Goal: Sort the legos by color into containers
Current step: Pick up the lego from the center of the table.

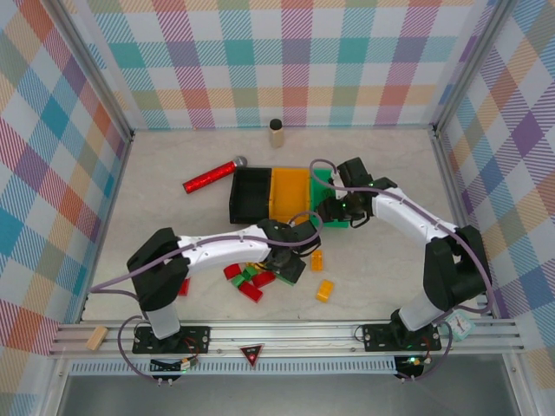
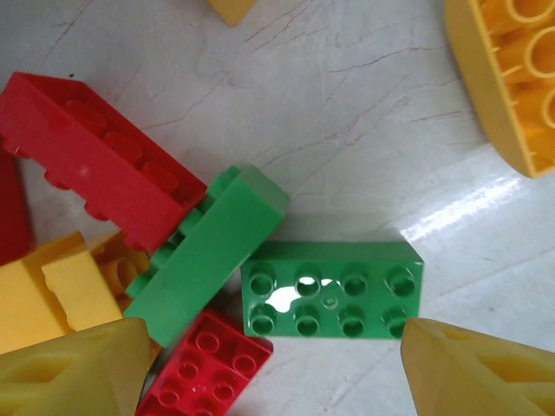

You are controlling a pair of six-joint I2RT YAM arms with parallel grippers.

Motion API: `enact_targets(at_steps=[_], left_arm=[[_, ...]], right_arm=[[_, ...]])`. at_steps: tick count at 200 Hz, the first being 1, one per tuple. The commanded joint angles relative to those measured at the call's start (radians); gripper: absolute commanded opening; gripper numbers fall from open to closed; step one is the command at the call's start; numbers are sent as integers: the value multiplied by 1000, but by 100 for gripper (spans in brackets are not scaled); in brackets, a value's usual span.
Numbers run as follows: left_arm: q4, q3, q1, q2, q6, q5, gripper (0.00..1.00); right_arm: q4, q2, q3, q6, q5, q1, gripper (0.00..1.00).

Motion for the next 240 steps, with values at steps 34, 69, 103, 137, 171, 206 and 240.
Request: enact_targets(at_steps=[34, 69, 103, 137, 171, 206, 240], left_arm=[[-60, 92, -1, 100, 73, -68, 76], [-54, 47, 10, 87, 66, -67, 74], [-36, 13, 44, 61, 67, -45, 69], [-17, -24, 68, 35, 64, -34, 63], [-9, -28, 88, 42, 66, -29, 58], [-9, 21, 89, 73, 78, -15, 50], [-13, 41, 111, 67, 77, -24, 50]], right_arm=[[-2, -25, -26, 11, -12, -8, 60], [7, -25, -29, 21, -3, -8, 60], [19, -4, -29, 32, -20, -8, 60], [18, -5, -23, 36, -22, -8, 60], [16, -2, -14, 38, -32, -9, 60], [10, -9, -19, 38, -34, -9, 60], [10, -25, -34, 40, -31, -8, 60]])
